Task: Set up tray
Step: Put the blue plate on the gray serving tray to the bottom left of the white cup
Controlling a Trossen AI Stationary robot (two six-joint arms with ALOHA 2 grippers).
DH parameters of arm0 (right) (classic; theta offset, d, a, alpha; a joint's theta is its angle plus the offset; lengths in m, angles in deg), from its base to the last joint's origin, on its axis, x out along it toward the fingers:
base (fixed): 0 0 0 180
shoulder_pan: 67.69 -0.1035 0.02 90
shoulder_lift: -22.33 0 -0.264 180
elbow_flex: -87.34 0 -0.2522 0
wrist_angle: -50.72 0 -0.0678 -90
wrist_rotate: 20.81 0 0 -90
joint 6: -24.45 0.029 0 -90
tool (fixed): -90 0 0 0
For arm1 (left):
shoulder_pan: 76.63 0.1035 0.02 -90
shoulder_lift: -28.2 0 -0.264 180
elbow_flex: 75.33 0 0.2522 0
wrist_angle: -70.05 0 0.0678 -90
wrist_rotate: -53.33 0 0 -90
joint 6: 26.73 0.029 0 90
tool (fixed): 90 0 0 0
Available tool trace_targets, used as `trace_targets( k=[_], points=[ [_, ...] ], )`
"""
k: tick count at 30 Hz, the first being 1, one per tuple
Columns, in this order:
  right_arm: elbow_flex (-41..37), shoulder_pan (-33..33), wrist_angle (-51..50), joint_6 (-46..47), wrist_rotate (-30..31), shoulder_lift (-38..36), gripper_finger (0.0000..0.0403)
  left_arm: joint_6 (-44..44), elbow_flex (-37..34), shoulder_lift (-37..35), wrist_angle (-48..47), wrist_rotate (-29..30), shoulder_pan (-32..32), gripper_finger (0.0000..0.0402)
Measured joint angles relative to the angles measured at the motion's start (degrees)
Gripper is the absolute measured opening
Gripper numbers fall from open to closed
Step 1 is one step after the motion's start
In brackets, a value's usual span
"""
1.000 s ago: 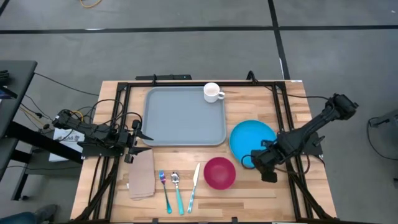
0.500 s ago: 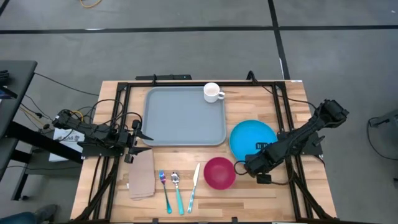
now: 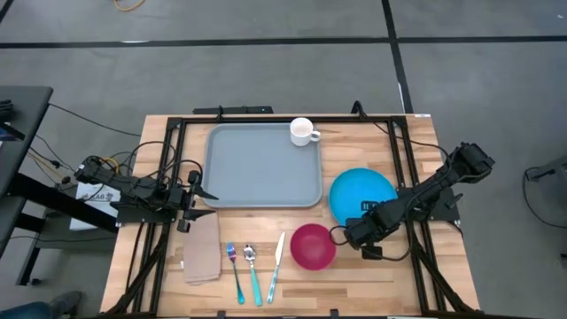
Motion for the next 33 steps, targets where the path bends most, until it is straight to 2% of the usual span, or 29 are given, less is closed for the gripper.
trace_targets(
  k=[8, 16, 25, 33],
  points=[
    [2.5, 0.0, -1.1, -0.2, -0.1, 0.1, 0.0005, -0.2, 0.0, 0.0, 0.0, 0.0, 0.0, 0.0169],
    [8.2, 2.2, -6.9, -1.8, -0.4, 0.1, 0.0003, -0.2, 0.0, 0.0, 0.0, 0.0, 0.0, 0.0169],
    [17.7, 7.0, -13.4, -3.5, 2.4, 0.1, 0.0001, 0.0, 0.0, 0.0, 0.0, 0.0, 0.0, 0.0169],
    [26.2, 13.5, -13.0, -6.2, 2.9, 0.1, 0.0001, -0.1, 0.0, 0.0, 0.0, 0.0, 0.0, 0.0169]
  ],
)
